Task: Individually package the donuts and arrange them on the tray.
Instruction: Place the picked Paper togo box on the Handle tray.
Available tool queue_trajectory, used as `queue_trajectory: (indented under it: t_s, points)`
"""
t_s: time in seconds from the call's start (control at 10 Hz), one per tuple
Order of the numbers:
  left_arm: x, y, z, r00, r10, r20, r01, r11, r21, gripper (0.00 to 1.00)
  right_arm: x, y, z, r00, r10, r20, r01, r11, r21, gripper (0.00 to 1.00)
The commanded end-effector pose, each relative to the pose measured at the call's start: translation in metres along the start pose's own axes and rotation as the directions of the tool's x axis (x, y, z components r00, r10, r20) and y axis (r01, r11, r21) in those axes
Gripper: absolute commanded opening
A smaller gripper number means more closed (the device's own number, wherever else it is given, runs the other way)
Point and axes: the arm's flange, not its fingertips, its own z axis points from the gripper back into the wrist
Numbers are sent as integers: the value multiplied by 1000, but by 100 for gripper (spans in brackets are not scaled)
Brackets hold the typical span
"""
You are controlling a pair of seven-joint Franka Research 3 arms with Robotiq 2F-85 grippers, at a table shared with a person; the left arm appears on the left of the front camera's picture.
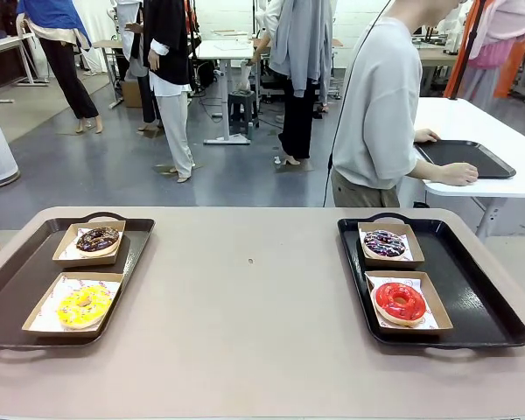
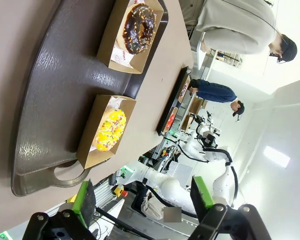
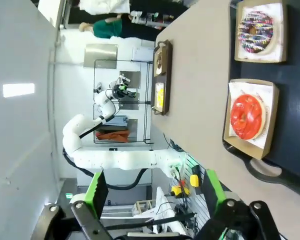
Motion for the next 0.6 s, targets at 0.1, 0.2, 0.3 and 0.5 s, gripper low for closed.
queue_trajectory:
  t_s: [0.1,0.2,0.3,0.5]
  points:
    - [-4,-1,0,1000,-3,9,3,1000,5,100,28,-19,-8,999,-28,-17,28,1000,5,100]
    - [-4,-1,0,1000,-3,9,3,1000,5,100,34,-25,-10,999,-22,-34,22,1000,15,100]
    - [-4,-1,0,1000,-3,9,3,1000,5,100,36,-24,-10,1000,-2,-29,3,1000,25,100]
    - [-4,-1,0,1000,-3,9,3,1000,5,100,31,-28,-16,998,-44,-40,44,999,-3,100]
